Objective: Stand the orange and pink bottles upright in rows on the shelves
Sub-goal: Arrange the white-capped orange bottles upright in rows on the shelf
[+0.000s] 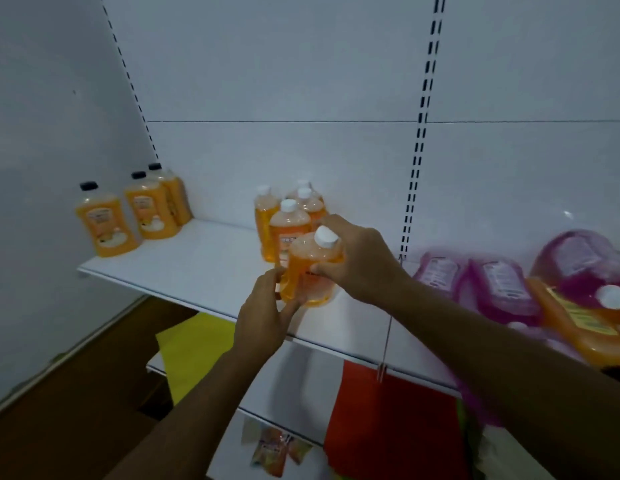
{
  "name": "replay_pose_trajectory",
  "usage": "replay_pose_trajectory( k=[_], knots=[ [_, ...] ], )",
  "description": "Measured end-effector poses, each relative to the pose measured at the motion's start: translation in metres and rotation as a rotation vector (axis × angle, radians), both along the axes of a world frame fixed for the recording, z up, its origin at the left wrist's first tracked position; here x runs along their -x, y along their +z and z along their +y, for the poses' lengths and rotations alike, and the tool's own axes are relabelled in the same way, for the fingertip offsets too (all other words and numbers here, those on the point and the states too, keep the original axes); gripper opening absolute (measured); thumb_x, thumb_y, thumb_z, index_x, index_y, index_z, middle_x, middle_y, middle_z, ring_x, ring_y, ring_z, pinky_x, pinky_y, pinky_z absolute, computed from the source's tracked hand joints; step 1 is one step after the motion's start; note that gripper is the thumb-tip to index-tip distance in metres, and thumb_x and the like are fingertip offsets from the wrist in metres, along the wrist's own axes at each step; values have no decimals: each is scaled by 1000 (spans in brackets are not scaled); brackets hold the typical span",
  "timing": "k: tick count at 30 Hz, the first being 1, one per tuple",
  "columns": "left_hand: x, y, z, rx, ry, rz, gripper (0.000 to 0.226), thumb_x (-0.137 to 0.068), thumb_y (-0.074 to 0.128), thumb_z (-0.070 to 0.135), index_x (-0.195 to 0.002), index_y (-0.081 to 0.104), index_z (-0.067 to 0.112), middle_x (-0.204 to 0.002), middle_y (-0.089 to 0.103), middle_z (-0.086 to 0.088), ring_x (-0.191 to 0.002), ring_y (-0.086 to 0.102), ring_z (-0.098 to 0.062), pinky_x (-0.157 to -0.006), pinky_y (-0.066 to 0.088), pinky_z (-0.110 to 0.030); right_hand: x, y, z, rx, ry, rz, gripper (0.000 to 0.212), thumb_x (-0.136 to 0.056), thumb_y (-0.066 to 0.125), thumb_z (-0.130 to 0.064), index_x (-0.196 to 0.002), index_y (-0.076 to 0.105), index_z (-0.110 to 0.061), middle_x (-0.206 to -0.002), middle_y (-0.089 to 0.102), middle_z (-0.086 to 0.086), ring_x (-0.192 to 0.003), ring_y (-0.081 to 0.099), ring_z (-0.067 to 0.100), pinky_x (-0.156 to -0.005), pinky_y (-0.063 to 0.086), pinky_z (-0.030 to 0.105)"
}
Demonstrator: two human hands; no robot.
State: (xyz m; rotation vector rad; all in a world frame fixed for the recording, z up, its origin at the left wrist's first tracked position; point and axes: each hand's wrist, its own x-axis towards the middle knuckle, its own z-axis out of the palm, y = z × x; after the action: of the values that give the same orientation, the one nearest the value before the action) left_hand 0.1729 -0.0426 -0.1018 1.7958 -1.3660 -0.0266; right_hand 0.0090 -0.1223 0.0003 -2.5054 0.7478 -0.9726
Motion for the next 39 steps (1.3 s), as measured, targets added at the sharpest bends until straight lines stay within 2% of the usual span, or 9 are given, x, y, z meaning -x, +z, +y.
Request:
replay_pose_trajectory(
  k=[2,6,11,18,23,25,28,33,39],
  knots=[
    [-19,-5,0,-33,-8,14,58,-88,61,49,-135,42,22,-129,54,0,-102,60,-16,-84,53,-38,-23,-3,-3,-7,26,-2,70,-75,79,-34,-136,46,-23,-128,59,10,-109,61,29,-90,54,43],
    [-53,-13,-7,-105,-57,16,60,-88,49,60,-135,41,23,-127,54,1,-106,57,-15,-86,50,-36,-62,-7,-12,12,16,36,66,-81,75,-33,-138,46,-20,-133,57,8,-114,57,25,-90,46,28],
    [-78,-19,-28,-154,-115,50,54,-85,48,61,-122,48,23,-113,62,4,-97,60,-13,-80,51,-30,-94,-11,-30,74,-62,152,71,-86,68,-39,-146,36,-22,-144,47,4,-127,47,23,-101,42,36],
    [-93,-13,-48,-145,-250,69,33,-88,53,53,-112,46,32,-99,57,14,-83,58,3,-67,41,-7,-109,-26,-43,144,-168,123,70,-89,64,-40,-149,32,-23,-141,43,2,-126,41,22,-91,42,31],
    [-96,-20,-48,-124,-201,22,30,-88,55,51,-106,52,27,-91,58,11,-78,59,-6,-64,40,-16,-110,-28,-39,179,-221,100,69,-88,64,-42,-148,33,-26,-140,46,-1,-125,44,22,-84,47,35],
    [-90,-24,-45,-107,-72,5,34,-87,63,48,-105,56,21,-92,59,6,-80,57,-11,-66,41,-26,-109,-29,-36,194,-238,100,71,-88,64,-42,-148,32,-24,-140,47,0,-125,44,23,-86,48,38],
    [-71,-27,-31,-14,96,33,37,-79,77,34,-95,49,16,-81,53,4,-70,51,-13,-59,36,-27,-102,-32,-30,145,-247,98,85,-85,69,-37,-152,20,-23,-146,41,1,-129,41,26,-89,48,44],
    [-31,-29,-16,55,-60,-54,23,-83,73,23,-88,51,17,-76,54,5,-67,52,-9,-56,37,-22,-54,-42,-24,-11,-223,57,89,-87,67,-37,-154,8,-23,-150,37,5,-135,37,29,-98,44,48],
    [43,-23,-42,49,-289,-141,30,-83,73,23,-108,58,14,-101,63,1,-81,58,-9,-65,48,-25,45,-46,-26,-87,-440,154,69,-93,57,-41,-150,24,-20,-154,33,3,-141,30,24,-111,33,44]
  ],
)
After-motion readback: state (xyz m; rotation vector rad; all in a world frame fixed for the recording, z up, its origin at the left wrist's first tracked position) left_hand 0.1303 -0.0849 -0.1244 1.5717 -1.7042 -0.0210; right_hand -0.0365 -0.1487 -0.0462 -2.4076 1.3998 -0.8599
